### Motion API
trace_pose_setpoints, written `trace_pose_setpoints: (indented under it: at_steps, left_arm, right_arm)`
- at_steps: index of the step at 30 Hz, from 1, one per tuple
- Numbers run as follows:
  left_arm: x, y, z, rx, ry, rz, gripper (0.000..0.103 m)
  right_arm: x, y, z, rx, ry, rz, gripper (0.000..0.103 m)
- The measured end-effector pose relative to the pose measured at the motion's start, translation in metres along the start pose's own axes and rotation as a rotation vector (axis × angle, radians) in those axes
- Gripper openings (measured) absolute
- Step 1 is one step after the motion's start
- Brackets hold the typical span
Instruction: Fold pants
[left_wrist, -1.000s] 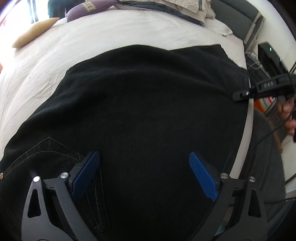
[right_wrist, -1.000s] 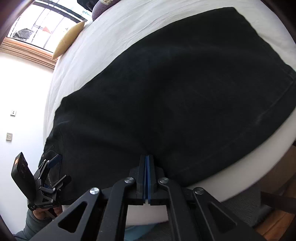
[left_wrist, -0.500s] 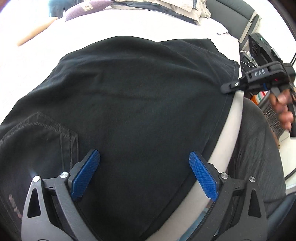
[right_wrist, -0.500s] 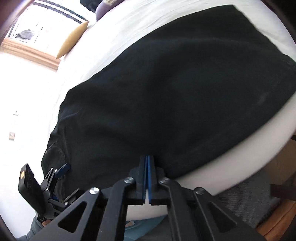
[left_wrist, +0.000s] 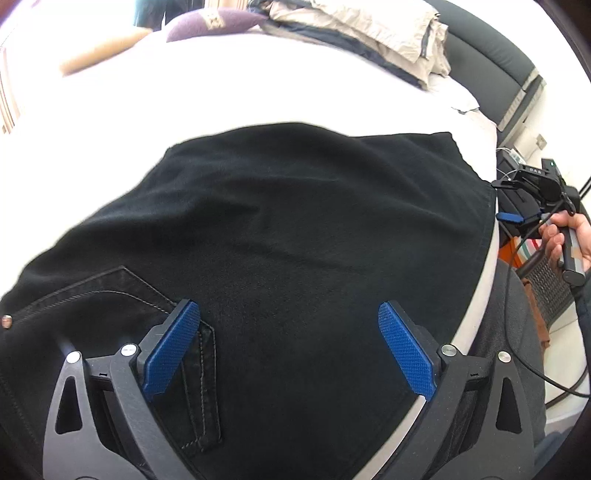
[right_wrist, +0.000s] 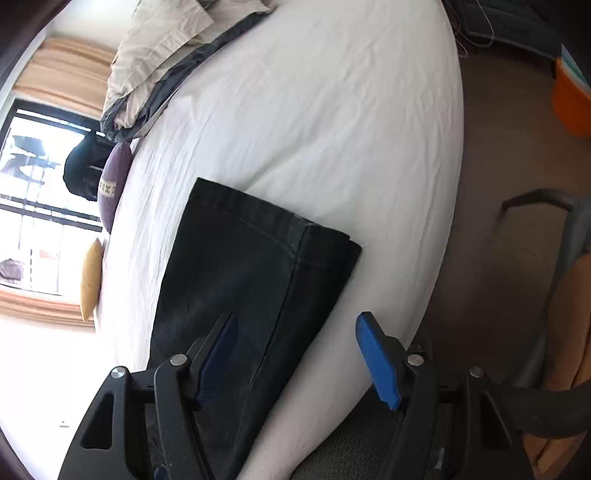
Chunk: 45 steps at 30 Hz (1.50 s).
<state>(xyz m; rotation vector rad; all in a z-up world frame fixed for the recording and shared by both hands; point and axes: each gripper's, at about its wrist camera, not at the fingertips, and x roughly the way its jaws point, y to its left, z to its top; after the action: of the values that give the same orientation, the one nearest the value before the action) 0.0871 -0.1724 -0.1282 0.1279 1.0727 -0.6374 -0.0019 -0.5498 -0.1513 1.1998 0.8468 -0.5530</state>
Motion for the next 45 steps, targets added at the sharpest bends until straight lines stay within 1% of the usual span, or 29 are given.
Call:
trace_pose_setpoints:
  at_steps: [2,3,5,7,8,10,11,13,14,16,19,23,24,25,28,36,40,45]
  left_arm:
    - [0.006,0.005,-0.002,-0.01,0.021,-0.011,0.099]
    - [0.009,0.005,-0.003,-0.003,0.032,-0.005,0.099]
    - [0.011,0.005,-0.007,0.02,0.045,0.015,0.099]
    - [0.015,0.003,-0.008,0.049,0.058,0.039,0.098]
    - [0.015,0.014,-0.008,0.058,0.062,0.049,0.099]
    - [0.024,0.012,-0.01,0.061,0.064,0.06,0.099]
    - [0.024,0.013,-0.011,0.06,0.064,0.062,0.099]
    - [0.026,0.016,-0.014,0.056,0.061,0.06,0.099]
    - [0.026,0.017,-0.014,0.055,0.058,0.058,0.099]
    - [0.042,0.002,-0.004,0.055,0.056,0.058,0.099]
    - [0.038,0.004,-0.006,0.053,0.053,0.056,0.099]
    - [0.03,0.011,-0.01,0.053,0.051,0.055,0.099]
    - [0.03,0.011,-0.01,0.052,0.051,0.055,0.099]
    - [0.03,0.012,-0.01,0.052,0.051,0.055,0.099]
    - [0.029,0.012,-0.01,0.051,0.051,0.055,0.099]
    - [0.028,0.013,-0.005,0.044,0.057,0.063,0.099]
    - [0.027,0.014,0.002,-0.003,0.056,0.053,0.099]
    - [0.026,0.022,0.01,-0.067,0.051,0.025,0.099]
  right_arm:
    - [0.005,-0.007,0.004,0.042,0.003,0.015,0.068]
    - [-0.001,-0.016,0.015,0.053,0.003,0.023,0.068]
    - [-0.005,-0.024,0.021,0.046,0.004,0.041,0.068]
    - [-0.007,-0.024,0.029,0.05,-0.002,0.049,0.068]
    - [-0.014,-0.033,0.035,0.05,-0.005,0.061,0.067]
    - [-0.017,-0.043,0.037,0.039,-0.011,0.078,0.058]
    - [-0.015,-0.042,0.039,0.037,-0.008,0.081,0.055]
    - [-0.014,-0.041,0.041,0.034,-0.005,0.102,0.043]
    - [-0.013,-0.043,0.041,0.032,-0.004,0.105,0.04]
    - [-0.01,-0.046,0.041,0.038,-0.003,0.113,0.036]
    - [-0.009,-0.052,0.042,0.062,-0.009,0.135,0.033]
    - [-0.011,-0.055,0.041,0.053,-0.015,0.142,0.028]
    - [-0.012,-0.055,0.041,0.053,-0.017,0.144,0.026]
    - [-0.012,-0.055,0.041,0.05,-0.018,0.144,0.021]
    - [-0.013,-0.053,0.04,0.031,-0.027,0.14,0.015]
    - [-0.015,-0.038,0.037,-0.033,-0.064,0.087,0.011]
    - [-0.016,-0.031,0.036,-0.068,-0.084,0.058,0.01]
    - [-0.021,-0.009,0.03,-0.163,-0.119,0.0,0.01]
